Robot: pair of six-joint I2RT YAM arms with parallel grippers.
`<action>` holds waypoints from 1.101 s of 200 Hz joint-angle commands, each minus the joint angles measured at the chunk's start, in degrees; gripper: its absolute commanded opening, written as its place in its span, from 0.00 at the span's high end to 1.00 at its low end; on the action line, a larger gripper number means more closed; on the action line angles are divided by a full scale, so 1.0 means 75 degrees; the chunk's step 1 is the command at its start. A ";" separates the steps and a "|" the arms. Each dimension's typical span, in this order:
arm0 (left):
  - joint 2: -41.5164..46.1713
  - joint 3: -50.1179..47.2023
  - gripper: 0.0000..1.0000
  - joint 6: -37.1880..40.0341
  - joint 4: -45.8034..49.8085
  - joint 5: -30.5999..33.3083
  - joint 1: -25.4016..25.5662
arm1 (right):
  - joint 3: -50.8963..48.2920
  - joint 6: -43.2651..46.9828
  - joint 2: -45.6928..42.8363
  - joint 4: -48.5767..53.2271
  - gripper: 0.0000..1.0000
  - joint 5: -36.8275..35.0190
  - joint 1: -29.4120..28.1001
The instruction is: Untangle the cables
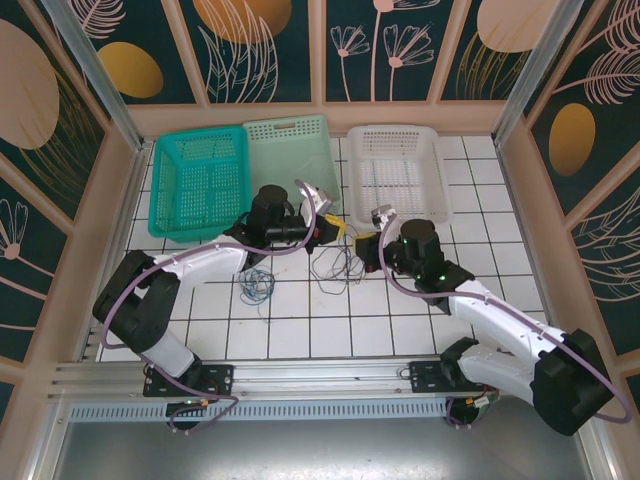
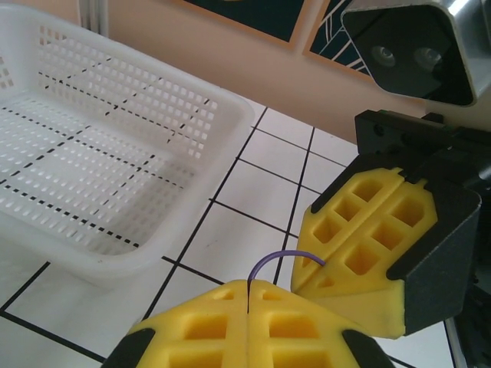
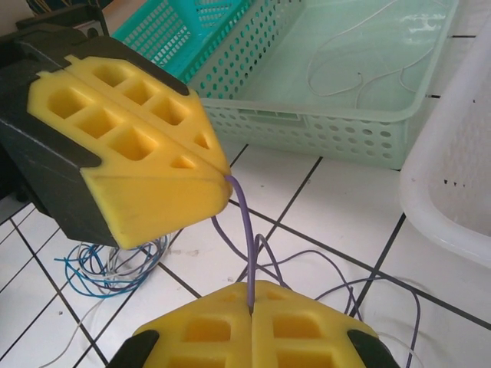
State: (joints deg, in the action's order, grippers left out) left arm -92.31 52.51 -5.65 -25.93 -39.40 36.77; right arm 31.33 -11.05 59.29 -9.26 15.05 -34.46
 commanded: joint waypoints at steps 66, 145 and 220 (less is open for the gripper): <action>0.0628 -0.0077 1.00 -0.0075 0.0355 0.1081 0.0019 | -0.0318 -0.0212 -0.0194 0.0095 0.31 -0.0668 0.0132; 0.1394 0.0296 1.00 -0.0628 0.0890 0.2340 0.0020 | -0.1037 -0.0033 -0.1007 -0.0486 0.18 -0.0575 0.0141; 0.1539 0.0633 1.00 -0.1957 0.0353 0.1821 0.0019 | -0.2119 -0.0619 -0.0464 -0.2674 0.16 -0.1700 -0.0930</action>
State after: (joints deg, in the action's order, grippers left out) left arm -81.54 54.46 -15.46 -19.97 -23.62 36.77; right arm 17.08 -13.82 53.80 -18.85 7.79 -38.74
